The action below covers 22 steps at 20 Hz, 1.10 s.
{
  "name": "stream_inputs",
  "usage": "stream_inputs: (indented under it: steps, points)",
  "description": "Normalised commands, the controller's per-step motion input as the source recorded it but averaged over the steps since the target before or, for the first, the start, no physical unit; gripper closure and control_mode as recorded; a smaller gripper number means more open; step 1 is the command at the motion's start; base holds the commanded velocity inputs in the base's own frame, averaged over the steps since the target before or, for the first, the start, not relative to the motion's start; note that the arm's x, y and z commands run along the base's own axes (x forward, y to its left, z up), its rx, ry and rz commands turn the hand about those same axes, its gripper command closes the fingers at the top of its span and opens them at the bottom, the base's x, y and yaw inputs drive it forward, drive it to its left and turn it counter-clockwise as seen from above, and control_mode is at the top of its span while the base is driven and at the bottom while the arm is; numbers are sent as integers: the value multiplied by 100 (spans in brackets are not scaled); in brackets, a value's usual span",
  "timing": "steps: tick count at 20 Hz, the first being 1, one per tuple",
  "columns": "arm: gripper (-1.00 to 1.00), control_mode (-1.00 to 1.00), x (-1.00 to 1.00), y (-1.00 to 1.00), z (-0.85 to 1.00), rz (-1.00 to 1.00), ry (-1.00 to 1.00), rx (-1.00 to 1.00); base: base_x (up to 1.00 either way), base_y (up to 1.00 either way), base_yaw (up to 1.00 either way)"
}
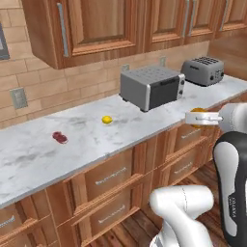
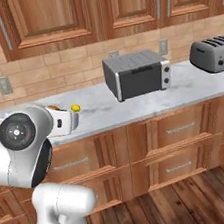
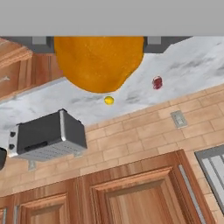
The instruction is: Open the fridge, remove the orange, lemon, and steak, and place them on any counter.
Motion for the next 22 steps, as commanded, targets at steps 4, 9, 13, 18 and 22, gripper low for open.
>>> stream_inputs:
  steps: [4, 9, 13, 18, 22]
  points:
    - [100, 100, 0, 0, 0, 0, 0, 0, 23, 36, 48]
    - [100, 100, 0, 0, 0, 0, 0, 0, 61, 28, 39]
    - [100, 100, 0, 0, 0, 0, 0, 0, 98, 17, 23]
    - [100, 100, 0, 0, 0, 0, 0, 0, 97, 13, 18]
    - [100, -100, 28, 4, -19, 7, 6, -6, 35, 6, 8]
